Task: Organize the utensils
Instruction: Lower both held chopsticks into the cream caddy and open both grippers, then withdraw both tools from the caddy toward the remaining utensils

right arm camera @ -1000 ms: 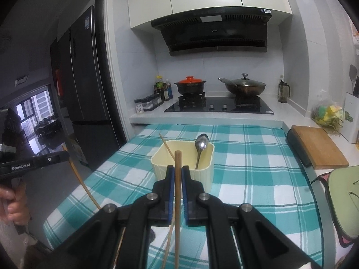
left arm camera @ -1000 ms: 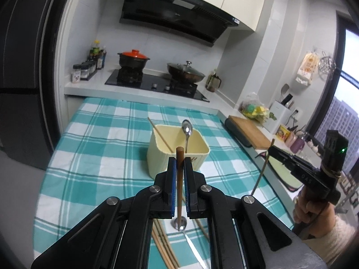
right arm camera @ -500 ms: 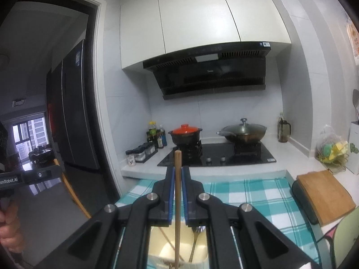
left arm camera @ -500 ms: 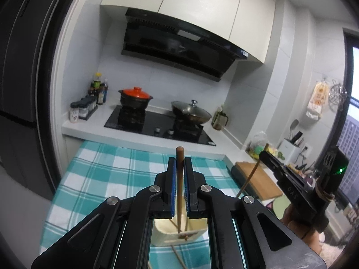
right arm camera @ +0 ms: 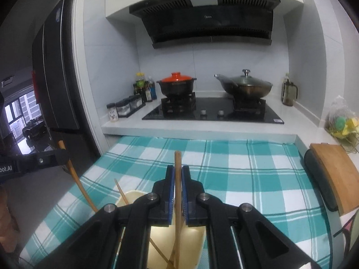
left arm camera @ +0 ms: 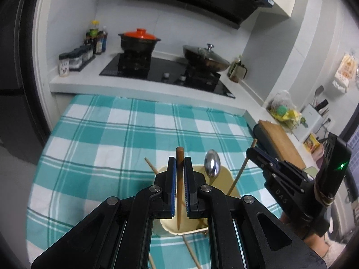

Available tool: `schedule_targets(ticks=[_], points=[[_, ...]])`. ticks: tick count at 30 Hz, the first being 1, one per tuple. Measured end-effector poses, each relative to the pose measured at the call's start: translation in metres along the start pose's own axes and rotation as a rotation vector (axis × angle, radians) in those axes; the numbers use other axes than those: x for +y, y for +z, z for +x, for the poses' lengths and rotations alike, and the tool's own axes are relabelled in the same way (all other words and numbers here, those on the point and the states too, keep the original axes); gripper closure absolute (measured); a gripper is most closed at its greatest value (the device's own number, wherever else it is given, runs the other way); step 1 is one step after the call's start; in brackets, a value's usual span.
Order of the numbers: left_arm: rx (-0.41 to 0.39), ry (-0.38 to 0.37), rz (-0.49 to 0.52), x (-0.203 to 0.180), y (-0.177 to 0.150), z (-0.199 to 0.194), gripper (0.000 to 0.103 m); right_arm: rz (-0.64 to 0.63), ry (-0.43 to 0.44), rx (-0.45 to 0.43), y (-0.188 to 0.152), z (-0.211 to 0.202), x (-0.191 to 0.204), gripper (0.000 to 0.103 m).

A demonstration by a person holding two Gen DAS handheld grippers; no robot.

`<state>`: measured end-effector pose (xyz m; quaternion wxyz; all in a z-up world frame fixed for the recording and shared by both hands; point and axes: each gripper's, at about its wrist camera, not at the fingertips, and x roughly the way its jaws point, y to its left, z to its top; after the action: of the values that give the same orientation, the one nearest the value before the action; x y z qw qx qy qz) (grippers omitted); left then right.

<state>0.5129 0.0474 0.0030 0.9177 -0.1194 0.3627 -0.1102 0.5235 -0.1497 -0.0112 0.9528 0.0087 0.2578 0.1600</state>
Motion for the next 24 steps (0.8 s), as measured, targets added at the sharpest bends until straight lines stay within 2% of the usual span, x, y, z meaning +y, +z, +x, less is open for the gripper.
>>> schedule_targets(ticks=[3, 6, 7, 8, 9, 10, 11, 15, 17, 21, 24], points=[[0.047, 0.014, 0.007, -0.003, -0.007, 0.018, 0.098, 0.023, 0.005, 0.082, -0.011, 0.016, -0.009, 0.096], [0.05, 0.037, 0.03, -0.006, -0.013, 0.022, 0.097, 0.058, -0.011, 0.118, -0.019, 0.023, -0.016, 0.094], [0.048, 0.039, 0.038, -0.006, -0.016, 0.02, 0.09, 0.063, -0.014, 0.127, -0.021, 0.024, -0.017, 0.094], [0.05, 0.037, 0.044, -0.006, -0.02, 0.015, 0.084, 0.065, -0.025, 0.133, -0.022, 0.023, -0.017, 0.089], [0.05, 0.042, 0.049, -0.005, -0.024, 0.008, 0.068, 0.067, -0.033, 0.134, -0.023, 0.021, -0.017, 0.085], [0.044, 0.05, 0.054, -0.004, -0.028, -0.001, 0.053, 0.068, -0.035, 0.134, -0.024, 0.017, -0.017, 0.076], [0.028, 0.059, 0.066, -0.004, -0.034, -0.013, 0.049, 0.07, -0.028, 0.129, -0.024, 0.01, -0.017, 0.072], [0.013, 0.06, 0.127, -0.003, -0.066, -0.061, 0.035, 0.042, -0.013, 0.113, -0.031, -0.028, -0.013, 0.07], [0.024, 0.055, 0.149, -0.001, -0.093, -0.084, 0.029, 0.015, -0.016, 0.133, -0.045, -0.049, -0.009, 0.063], [0.066, 0.056, 0.172, 0.002, -0.16, -0.113, 0.025, -0.022, 0.0, 0.213, -0.091, -0.088, -0.001, 0.062], [0.083, 0.097, 0.163, 0.006, -0.218, -0.124, 0.025, -0.053, 0.006, 0.264, -0.141, -0.118, 0.008, 0.062]])
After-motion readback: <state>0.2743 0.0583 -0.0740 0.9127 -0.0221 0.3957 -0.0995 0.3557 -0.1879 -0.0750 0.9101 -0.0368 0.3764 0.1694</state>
